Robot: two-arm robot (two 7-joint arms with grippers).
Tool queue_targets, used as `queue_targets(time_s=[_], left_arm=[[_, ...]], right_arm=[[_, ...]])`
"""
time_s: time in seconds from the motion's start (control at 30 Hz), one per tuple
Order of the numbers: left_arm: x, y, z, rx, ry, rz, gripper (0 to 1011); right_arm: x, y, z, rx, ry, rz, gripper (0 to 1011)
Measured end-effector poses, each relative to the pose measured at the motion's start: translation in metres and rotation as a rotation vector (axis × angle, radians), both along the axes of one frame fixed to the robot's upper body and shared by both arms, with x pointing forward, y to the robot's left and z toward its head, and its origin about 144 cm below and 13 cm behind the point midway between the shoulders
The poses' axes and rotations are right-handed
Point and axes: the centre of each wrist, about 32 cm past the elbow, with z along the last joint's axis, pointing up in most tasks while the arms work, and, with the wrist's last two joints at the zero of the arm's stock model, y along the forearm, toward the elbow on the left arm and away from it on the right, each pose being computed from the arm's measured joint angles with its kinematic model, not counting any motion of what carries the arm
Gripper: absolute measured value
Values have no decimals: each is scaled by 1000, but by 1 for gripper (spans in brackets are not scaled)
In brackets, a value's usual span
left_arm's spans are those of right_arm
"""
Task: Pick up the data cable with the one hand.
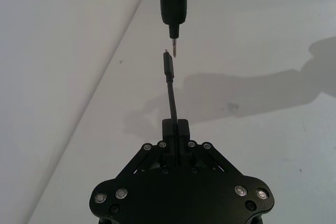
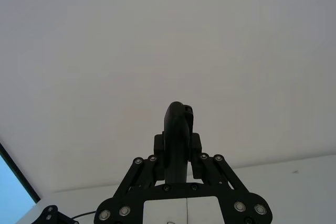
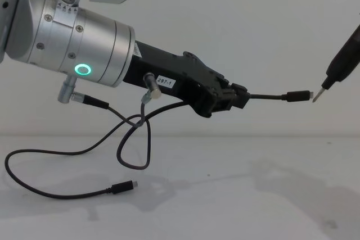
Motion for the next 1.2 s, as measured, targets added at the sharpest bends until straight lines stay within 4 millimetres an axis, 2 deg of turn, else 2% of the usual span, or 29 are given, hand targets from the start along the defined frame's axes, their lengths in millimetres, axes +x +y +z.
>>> queue_targets(time_s=[1.2], left_arm=[[0, 1, 0, -9, 0, -1, 40]], right_arm=[[8, -2, 3, 1, -15, 2, 268]])
